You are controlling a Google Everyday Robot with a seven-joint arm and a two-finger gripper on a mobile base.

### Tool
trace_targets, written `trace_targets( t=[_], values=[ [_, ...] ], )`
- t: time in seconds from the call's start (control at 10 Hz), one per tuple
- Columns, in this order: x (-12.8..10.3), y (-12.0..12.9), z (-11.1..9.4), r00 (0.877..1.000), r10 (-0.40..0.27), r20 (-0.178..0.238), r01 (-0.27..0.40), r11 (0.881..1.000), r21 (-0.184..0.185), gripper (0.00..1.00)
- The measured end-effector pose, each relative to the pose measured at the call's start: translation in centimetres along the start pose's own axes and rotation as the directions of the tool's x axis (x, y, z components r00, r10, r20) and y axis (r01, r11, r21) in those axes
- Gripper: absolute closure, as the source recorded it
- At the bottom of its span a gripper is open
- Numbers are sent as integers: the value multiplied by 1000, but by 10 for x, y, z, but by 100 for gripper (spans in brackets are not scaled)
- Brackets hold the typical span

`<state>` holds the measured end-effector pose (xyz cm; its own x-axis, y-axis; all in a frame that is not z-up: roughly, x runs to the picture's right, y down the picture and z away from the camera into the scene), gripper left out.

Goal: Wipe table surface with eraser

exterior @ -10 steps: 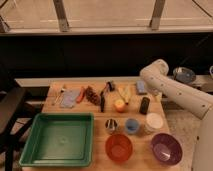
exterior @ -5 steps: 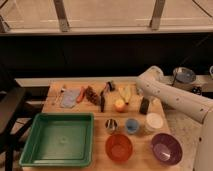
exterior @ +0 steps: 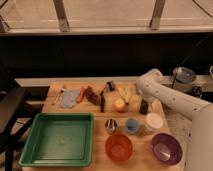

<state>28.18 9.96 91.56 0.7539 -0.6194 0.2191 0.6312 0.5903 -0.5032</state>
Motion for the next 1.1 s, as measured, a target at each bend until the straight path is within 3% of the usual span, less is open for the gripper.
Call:
trace_targets(
  t=[0.2,0.3,0.5,0.9,1.1],
  values=[
    [3,1,5,1000,20,16,-20,1000,-4,35],
    [2,-1,6,1000,23,20,-23,1000,-3,41],
    [0,-2,4,1000,26,15,-26,1000,-1,60],
    [-1,-1,-9,996,85,26,-86,996,37,98],
    [-5,2,-17,994,102,42,-105,993,54,100]
  ],
)
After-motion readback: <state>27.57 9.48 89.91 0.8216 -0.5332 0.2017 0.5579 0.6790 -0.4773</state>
